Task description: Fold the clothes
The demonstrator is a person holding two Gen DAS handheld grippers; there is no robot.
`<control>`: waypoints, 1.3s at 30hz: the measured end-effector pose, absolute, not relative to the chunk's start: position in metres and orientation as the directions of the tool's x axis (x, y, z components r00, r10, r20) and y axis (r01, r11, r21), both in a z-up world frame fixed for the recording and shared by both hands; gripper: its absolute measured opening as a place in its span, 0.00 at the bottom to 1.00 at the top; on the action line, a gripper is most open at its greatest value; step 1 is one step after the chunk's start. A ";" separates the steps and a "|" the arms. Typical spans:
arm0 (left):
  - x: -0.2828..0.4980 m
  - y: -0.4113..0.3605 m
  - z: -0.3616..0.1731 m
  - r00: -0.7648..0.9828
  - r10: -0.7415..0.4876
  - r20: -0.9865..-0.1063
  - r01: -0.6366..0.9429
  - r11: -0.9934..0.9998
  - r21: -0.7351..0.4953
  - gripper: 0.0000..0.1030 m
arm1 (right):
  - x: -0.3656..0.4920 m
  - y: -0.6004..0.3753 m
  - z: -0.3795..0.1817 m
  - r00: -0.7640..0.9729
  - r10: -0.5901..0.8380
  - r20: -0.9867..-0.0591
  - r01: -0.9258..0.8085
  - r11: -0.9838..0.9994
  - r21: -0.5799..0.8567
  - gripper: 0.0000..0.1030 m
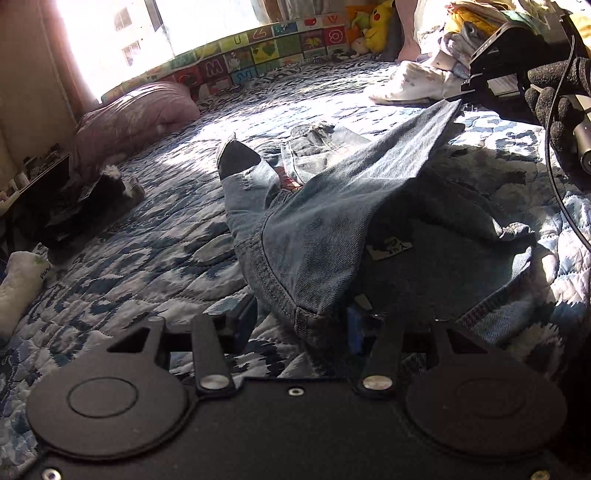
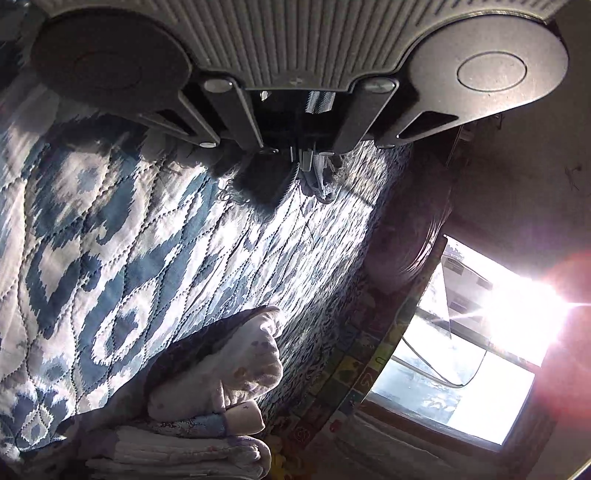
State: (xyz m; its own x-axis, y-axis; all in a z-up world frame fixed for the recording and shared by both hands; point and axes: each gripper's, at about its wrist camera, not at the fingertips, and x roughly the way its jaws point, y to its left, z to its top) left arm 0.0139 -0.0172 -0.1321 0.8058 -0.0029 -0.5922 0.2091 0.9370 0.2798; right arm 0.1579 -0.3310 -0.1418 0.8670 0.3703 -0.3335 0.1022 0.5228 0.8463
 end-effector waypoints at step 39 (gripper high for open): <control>-0.001 0.035 -0.126 0.682 -0.064 -0.729 -0.100 0.979 -0.179 0.37 | 0.184 -0.331 -0.167 0.815 0.387 -0.432 0.124 0.611 0.782 0.03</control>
State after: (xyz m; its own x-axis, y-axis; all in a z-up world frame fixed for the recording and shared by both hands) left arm -0.0007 0.0347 -0.1259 0.6816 -0.0637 -0.7289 -0.0996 0.9788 -0.1787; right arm 0.1837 -0.3308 -0.1670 0.8150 0.3865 -0.4317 0.1241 0.6113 0.7816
